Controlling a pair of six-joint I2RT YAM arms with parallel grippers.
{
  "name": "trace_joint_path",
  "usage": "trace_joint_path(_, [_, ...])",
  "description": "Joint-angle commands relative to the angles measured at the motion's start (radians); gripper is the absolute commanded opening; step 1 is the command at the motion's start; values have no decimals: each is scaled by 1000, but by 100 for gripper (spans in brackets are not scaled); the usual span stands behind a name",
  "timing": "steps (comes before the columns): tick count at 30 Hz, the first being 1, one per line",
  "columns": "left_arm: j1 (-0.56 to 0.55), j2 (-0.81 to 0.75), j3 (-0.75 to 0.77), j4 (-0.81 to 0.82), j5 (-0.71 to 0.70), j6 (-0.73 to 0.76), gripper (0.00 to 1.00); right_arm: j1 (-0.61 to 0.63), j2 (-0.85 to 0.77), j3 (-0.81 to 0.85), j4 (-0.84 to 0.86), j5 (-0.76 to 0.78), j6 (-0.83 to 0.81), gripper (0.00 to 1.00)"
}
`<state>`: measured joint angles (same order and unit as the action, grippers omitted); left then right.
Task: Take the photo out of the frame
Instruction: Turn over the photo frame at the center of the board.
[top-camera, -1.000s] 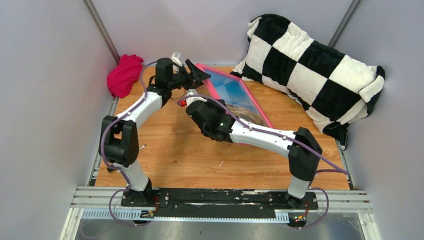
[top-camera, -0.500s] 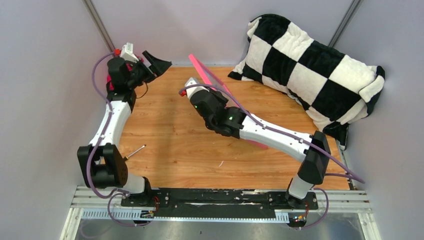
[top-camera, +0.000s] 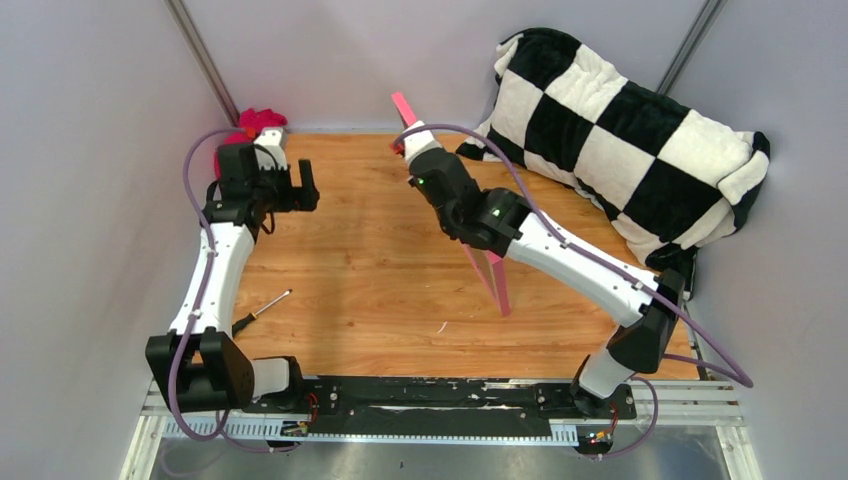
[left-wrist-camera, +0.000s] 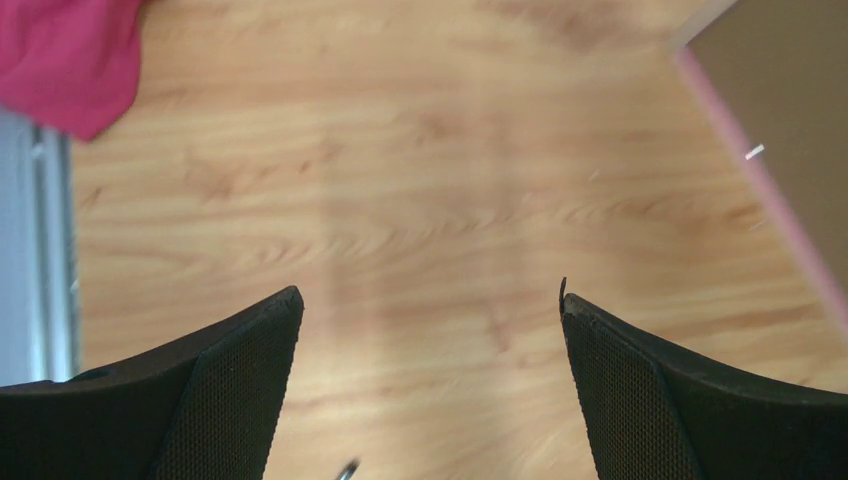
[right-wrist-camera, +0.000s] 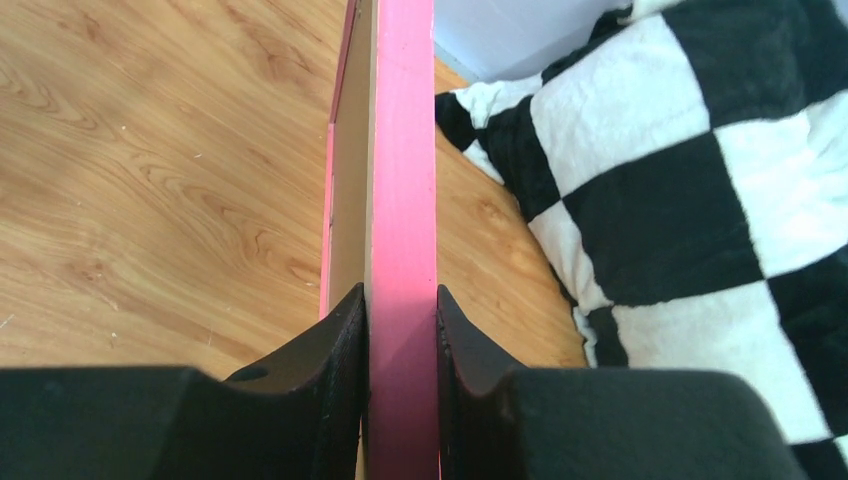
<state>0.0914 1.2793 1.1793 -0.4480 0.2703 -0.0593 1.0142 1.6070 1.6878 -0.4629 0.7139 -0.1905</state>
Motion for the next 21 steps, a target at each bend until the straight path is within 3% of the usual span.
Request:
trace_joint_path(1, [0, -103, -123, -127, -145, 234, 100, -99, -97, 60, -63, -77, 143, 0])
trace_joint_path(10, [1, -322, -281, -143, -108, 352, 100, -312, -170, 0, -105, -295, 346, 0])
trace_joint_path(21, [0, -338, -333, -150, -16, 421, 100, -533, -250, -164, -47, -528, 487, 0])
